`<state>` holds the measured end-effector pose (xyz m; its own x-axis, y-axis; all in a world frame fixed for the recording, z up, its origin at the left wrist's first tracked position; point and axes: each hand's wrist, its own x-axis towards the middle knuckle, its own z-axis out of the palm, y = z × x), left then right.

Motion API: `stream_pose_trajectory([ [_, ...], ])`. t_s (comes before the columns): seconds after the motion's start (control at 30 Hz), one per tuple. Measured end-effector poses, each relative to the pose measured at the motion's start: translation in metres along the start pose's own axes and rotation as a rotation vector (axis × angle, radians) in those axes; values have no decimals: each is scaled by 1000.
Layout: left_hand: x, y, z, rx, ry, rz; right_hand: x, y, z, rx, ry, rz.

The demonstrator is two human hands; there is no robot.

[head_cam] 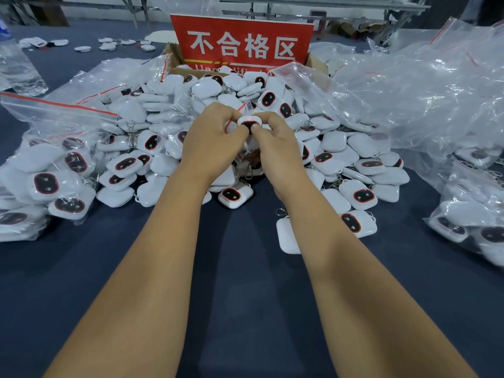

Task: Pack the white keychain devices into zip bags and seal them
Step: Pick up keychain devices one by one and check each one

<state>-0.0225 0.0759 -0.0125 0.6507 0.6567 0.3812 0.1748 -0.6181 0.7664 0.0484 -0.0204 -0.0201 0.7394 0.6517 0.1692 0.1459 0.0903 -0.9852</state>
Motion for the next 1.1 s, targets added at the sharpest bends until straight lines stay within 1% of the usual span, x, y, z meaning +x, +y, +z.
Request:
stream_pose_trajectory([
  [0.43, 1, -4, 1, 2, 11, 25, 0, 0, 1, 9, 12, 20],
  [0.57, 1, -3, 0, 12, -5, 31, 0, -2, 0, 59, 3, 32],
  [0.67, 2, -4, 1, 44, -20, 36, 0, -2, -1, 79, -11, 46],
  [0.9, 6, -4, 1, 120, -25, 79, 1, -2, 0, 24, -19, 49],
  [1.1, 1, 1, -1, 11, -29, 50, 0, -2, 0, 48, -7, 58],
])
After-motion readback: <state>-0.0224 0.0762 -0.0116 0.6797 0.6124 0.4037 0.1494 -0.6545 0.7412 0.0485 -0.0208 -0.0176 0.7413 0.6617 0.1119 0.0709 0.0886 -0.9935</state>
